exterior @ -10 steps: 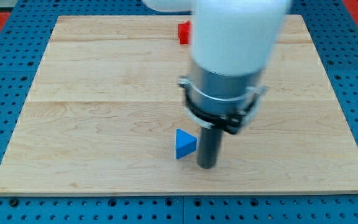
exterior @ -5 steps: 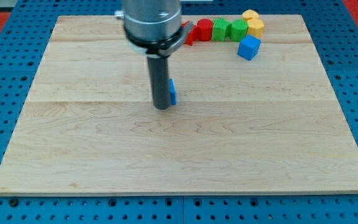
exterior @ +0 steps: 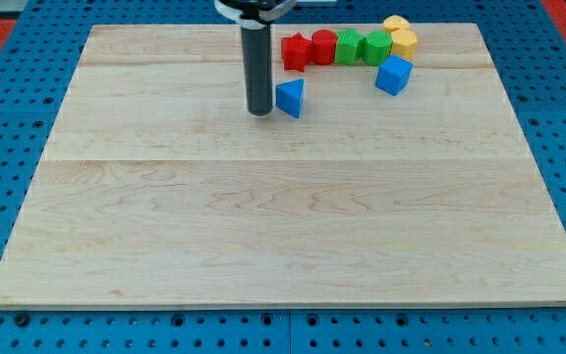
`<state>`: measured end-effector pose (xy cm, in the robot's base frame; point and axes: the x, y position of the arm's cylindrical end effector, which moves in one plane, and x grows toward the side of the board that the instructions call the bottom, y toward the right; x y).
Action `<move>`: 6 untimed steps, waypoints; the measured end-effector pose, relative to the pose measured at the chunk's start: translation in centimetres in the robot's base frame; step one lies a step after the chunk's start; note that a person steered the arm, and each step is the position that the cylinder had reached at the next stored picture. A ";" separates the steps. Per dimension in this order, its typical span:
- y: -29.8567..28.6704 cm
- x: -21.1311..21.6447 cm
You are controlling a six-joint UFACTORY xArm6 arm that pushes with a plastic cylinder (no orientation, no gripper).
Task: Push the blue triangle to the bottom of the green circle
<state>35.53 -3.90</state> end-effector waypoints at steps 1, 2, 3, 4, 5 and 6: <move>4.5 -1.7; 9.3 -3.0; 11.2 -2.2; 12.4 -0.6; 14.9 -2.8; 15.6 -2.2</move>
<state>33.31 11.65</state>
